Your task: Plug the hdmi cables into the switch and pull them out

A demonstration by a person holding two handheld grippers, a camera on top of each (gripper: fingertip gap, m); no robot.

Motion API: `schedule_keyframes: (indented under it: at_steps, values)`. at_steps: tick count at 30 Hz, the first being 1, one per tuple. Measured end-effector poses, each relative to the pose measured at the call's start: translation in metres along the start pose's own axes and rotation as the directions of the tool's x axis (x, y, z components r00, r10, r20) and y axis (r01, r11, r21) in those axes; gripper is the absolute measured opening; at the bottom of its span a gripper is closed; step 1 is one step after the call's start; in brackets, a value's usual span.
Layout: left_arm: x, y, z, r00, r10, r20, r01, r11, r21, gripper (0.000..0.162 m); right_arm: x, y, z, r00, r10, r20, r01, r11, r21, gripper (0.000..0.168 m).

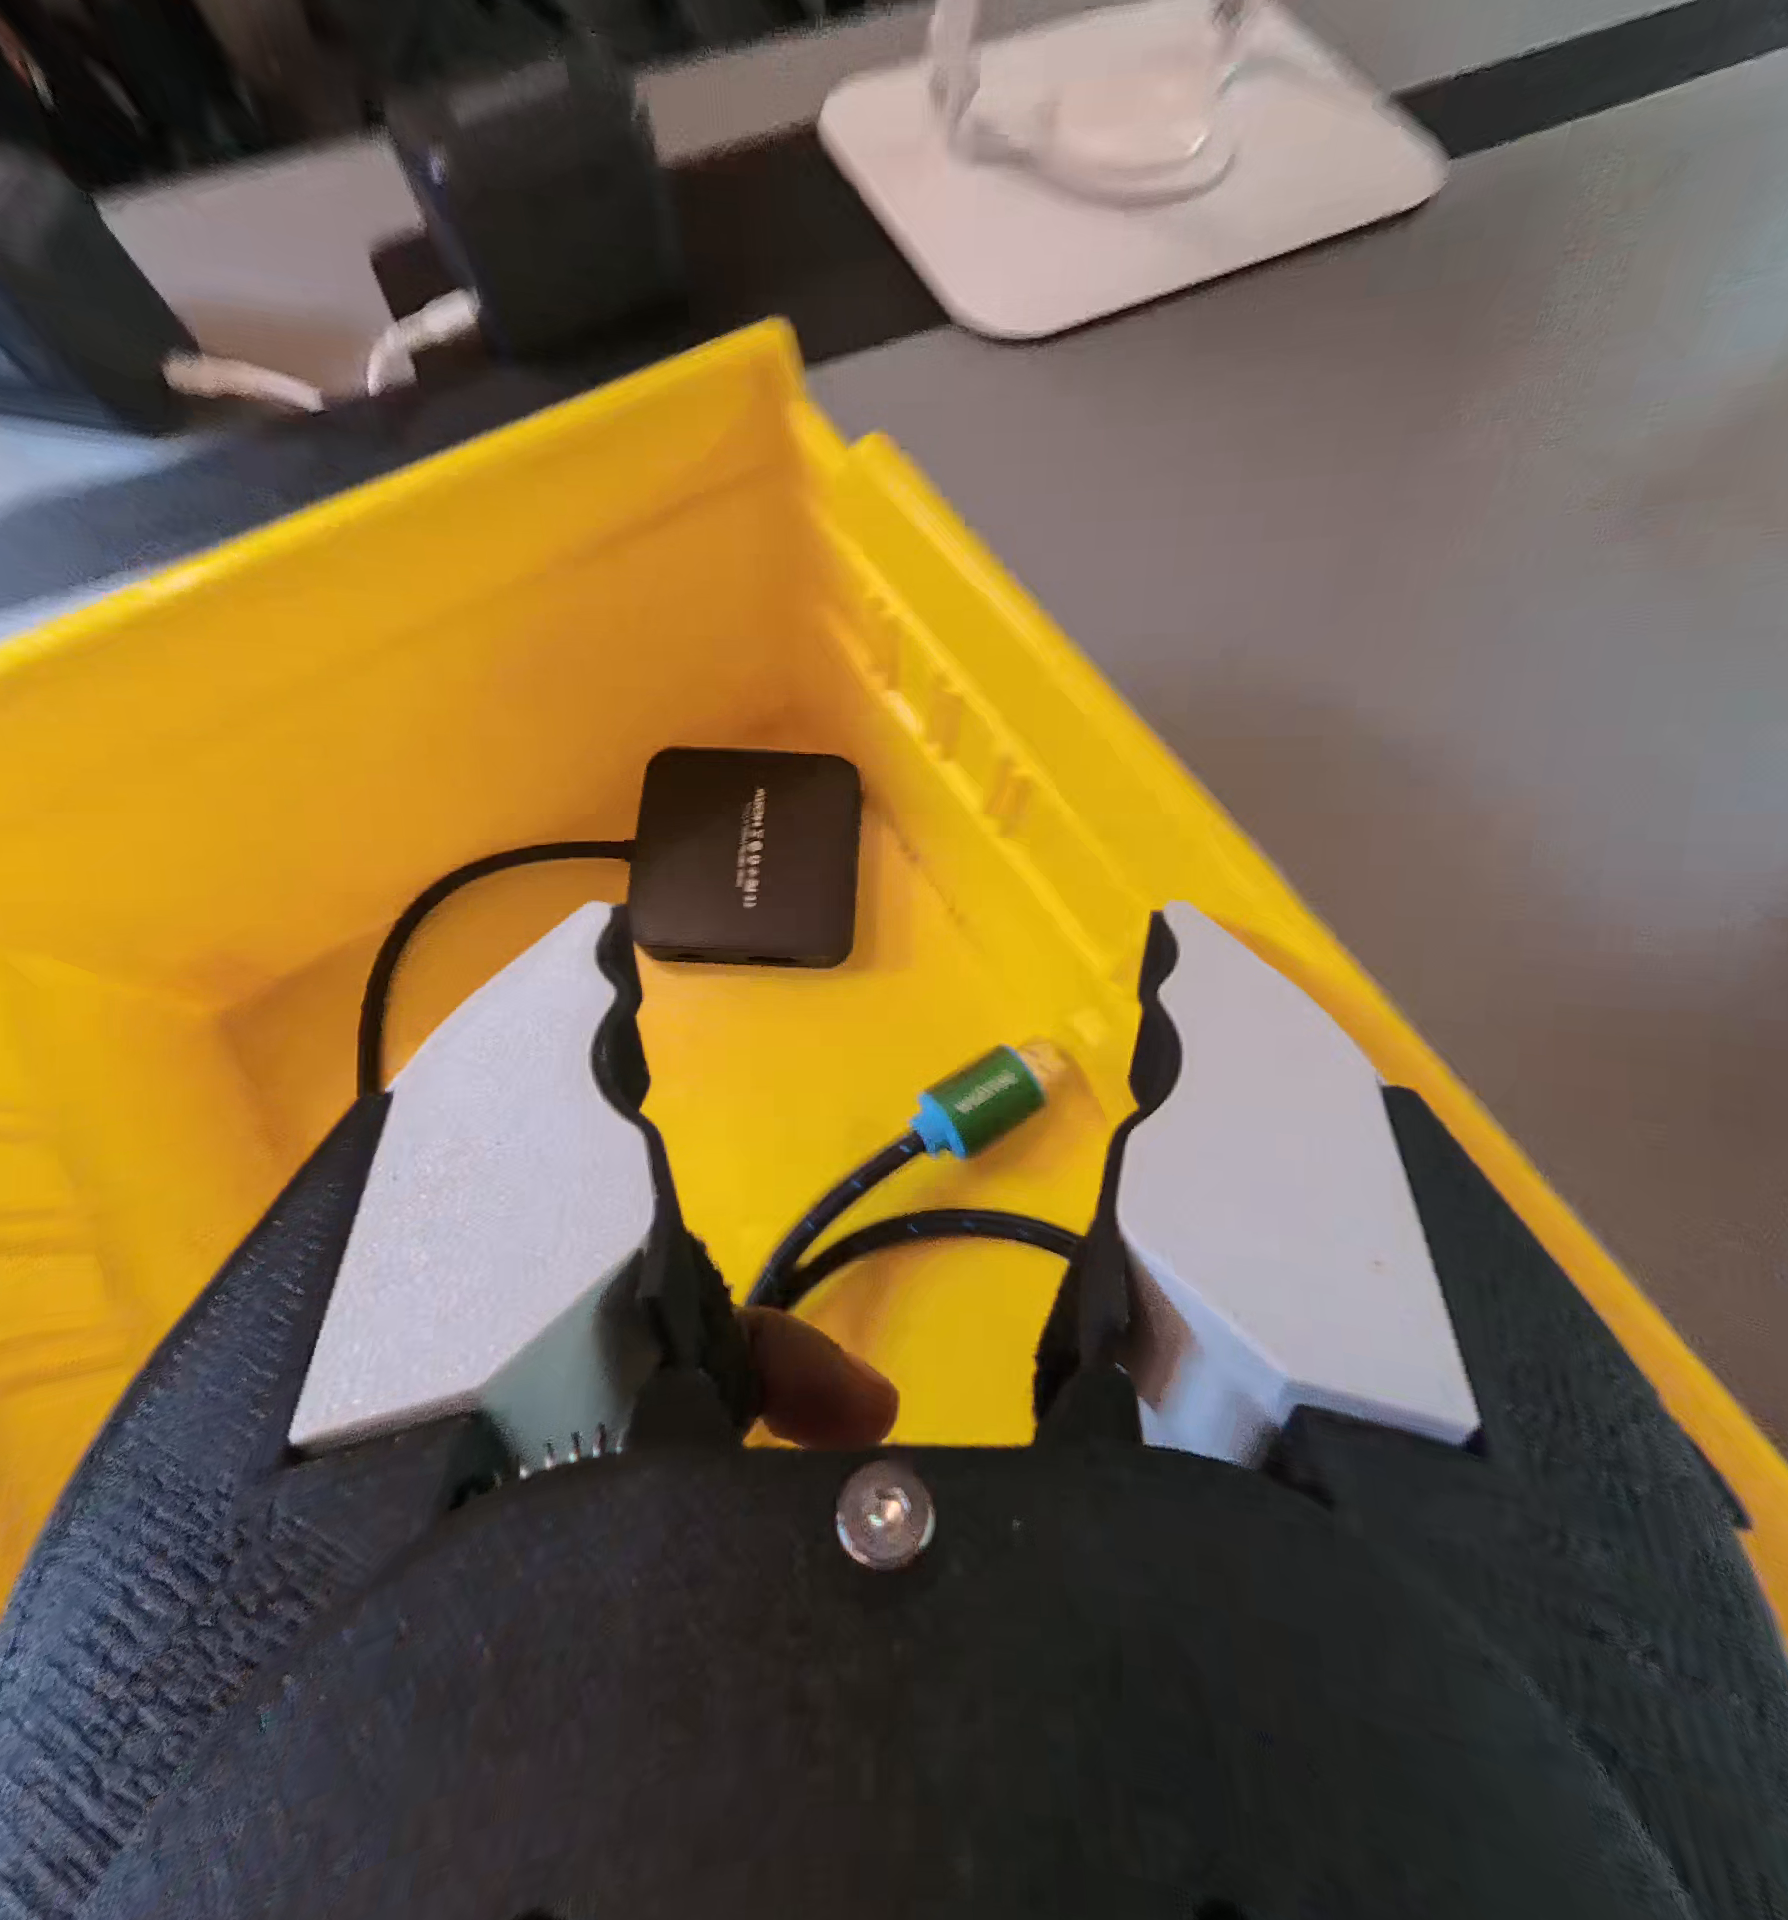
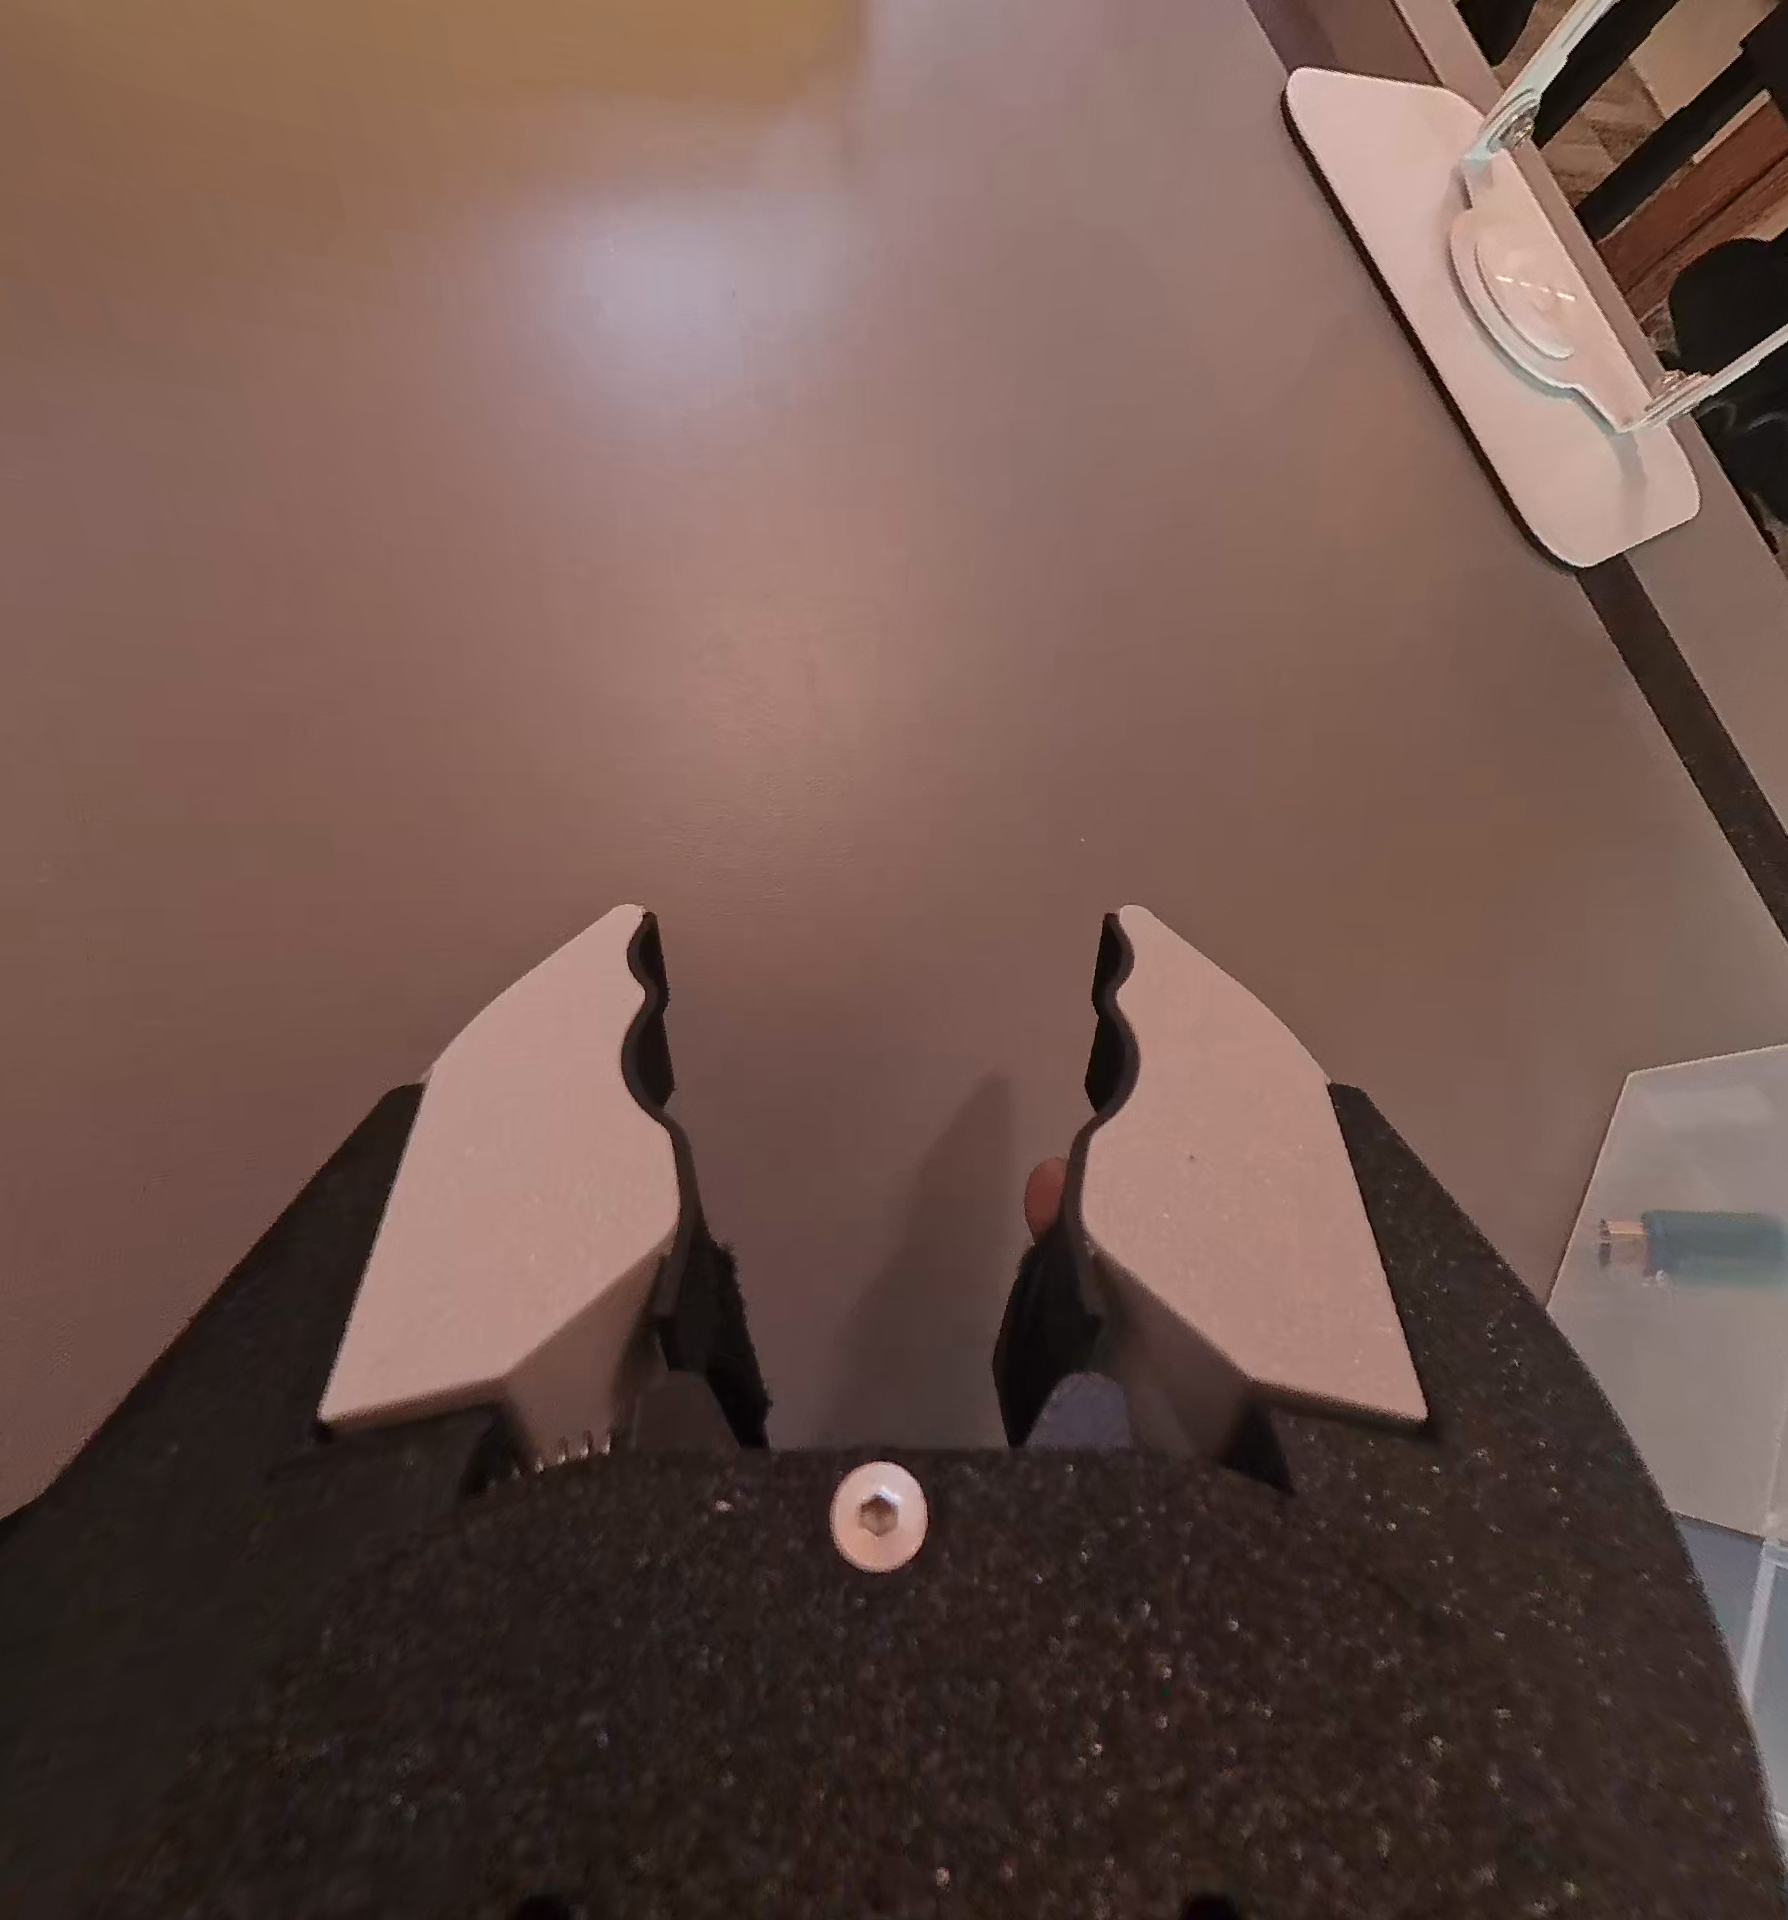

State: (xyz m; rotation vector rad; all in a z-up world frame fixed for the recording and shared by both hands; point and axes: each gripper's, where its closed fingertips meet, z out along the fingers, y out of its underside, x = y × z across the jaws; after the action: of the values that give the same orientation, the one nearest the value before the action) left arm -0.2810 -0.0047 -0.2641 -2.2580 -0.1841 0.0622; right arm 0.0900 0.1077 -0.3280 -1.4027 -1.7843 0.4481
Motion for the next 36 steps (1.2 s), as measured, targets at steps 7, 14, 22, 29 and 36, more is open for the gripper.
schedule_keyframes:
  at_steps: [7, 14, 22, 29, 36]
  values:
    - [-0.045, 0.033, 0.065, 0.995, -0.090, 0.050, 0.098, 0.975, -0.199, 0.100, 0.000, -0.001, 0.000, 1.000, -0.006, -0.001, 0.006, 1.000, 0.000, 0.079]
    - [-0.041, 0.035, 0.067, 0.986, 0.129, 0.110, -0.107, 0.977, -0.187, 0.068, -0.001, -0.001, 0.000, 1.000, -0.013, -0.003, 0.013, 1.000, 0.001, 0.078]
    - [0.020, -0.044, -0.054, 0.981, 0.114, 0.159, -0.169, 0.905, 0.390, 0.068, 0.000, -0.002, 0.001, 1.000, -0.016, -0.007, 0.016, 1.000, 0.001, 0.079]
    - [0.189, -0.038, -0.139, 0.932, 0.292, -0.216, -0.100, 0.778, 0.621, 0.068, 0.002, -0.021, -0.005, 0.990, -0.116, -0.083, 0.124, 0.988, 0.093, 0.082]
    - [0.277, 0.020, -0.085, 0.877, 0.297, -0.377, -0.128, 0.901, 0.414, 0.068, -0.026, -0.110, -0.062, 0.823, -0.379, -0.424, 0.560, 0.665, 0.493, 0.060]
